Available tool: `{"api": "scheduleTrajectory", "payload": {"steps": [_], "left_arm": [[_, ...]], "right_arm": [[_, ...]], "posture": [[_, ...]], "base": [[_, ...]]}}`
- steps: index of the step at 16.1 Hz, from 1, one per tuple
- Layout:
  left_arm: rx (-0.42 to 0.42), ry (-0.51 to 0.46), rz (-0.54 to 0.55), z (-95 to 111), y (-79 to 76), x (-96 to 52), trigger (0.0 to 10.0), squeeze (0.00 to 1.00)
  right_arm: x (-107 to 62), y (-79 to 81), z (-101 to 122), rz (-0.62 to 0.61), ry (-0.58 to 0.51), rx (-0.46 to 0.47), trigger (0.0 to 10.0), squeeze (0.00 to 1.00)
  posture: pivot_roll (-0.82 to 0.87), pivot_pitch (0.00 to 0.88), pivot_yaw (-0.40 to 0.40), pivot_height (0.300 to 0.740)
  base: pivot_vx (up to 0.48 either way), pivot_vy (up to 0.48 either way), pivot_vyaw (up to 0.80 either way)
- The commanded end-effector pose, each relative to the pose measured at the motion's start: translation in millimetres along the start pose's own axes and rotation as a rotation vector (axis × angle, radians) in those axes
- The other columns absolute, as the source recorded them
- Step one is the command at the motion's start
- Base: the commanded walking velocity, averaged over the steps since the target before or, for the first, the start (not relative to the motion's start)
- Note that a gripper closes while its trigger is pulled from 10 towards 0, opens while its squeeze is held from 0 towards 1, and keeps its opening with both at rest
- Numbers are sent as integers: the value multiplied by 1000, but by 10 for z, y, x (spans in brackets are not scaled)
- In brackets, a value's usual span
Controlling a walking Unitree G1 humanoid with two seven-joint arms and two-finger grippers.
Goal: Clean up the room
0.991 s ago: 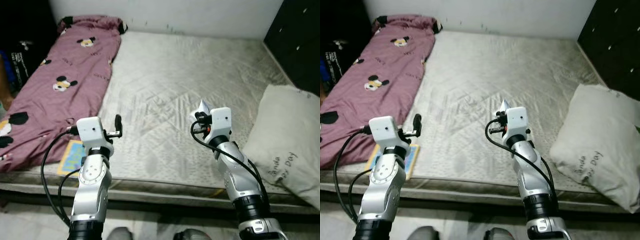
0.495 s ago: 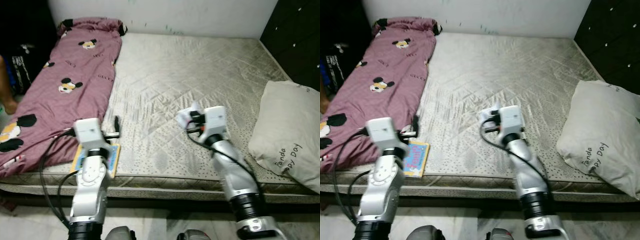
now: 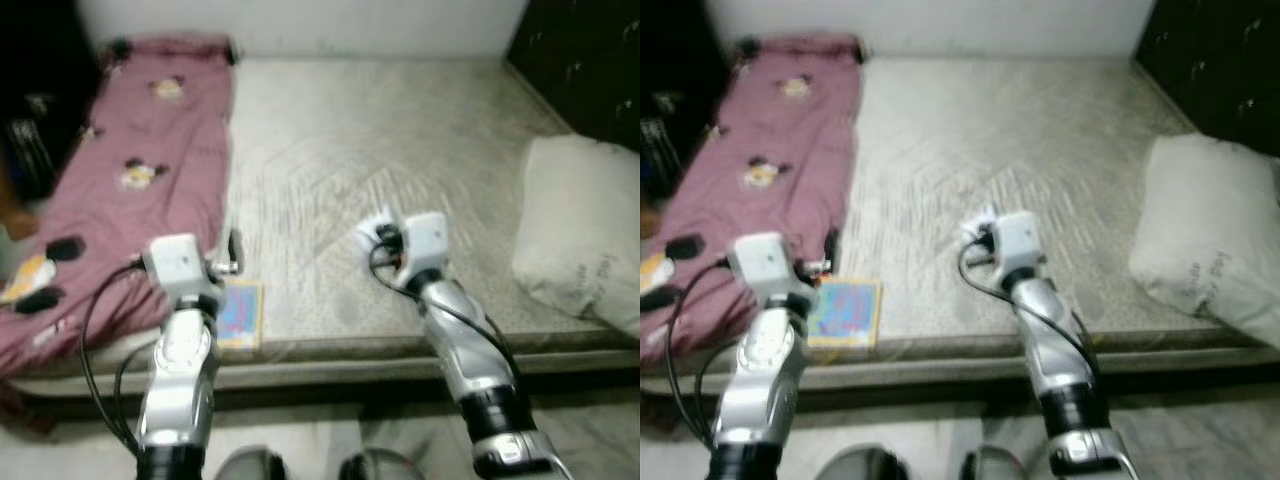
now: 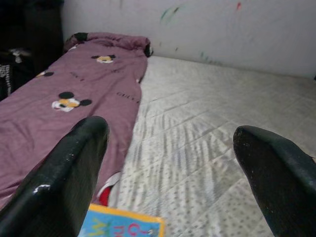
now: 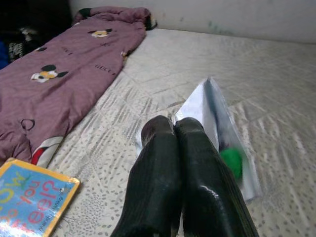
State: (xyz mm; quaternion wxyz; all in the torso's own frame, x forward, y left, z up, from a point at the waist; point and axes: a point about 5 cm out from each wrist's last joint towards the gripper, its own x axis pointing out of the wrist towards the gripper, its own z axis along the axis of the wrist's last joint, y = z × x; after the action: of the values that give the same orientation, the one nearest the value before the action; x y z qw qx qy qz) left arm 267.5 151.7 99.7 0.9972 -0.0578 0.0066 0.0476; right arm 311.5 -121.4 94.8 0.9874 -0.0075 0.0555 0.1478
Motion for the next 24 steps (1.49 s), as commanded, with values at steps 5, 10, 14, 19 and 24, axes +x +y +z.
{"api": "scheduleTrajectory", "payload": {"steps": [5,10,14,19,24], "left_arm": [[-16,-30,-23,69,21,5,10000,0],[-19,-36,-35,86,3,9,10000,0],[-24,-35,-42,88,2,10,10000,0],[-22,-15,-36,54,-16,13,10000,0],[-56,4,-4,30,-11,19,10000,0]], "right_arm": [[17,40,28,10,-6,2,10000,0],[14,37,24,7,-7,3,10000,0],[17,40,25,7,-9,1,10000,0],[14,20,22,0,-9,-3,10000,0],[4,-31,-6,-10,-1,-9,10000,0]], "posture": [[-23,0,-7,740],[-22,0,-4,740],[-21,0,-3,740],[-24,0,-2,740],[-21,0,-2,740]], "base": [[104,0,0],[325,0,0],[345,0,0],[262,0,0],[0,0,0]]}}
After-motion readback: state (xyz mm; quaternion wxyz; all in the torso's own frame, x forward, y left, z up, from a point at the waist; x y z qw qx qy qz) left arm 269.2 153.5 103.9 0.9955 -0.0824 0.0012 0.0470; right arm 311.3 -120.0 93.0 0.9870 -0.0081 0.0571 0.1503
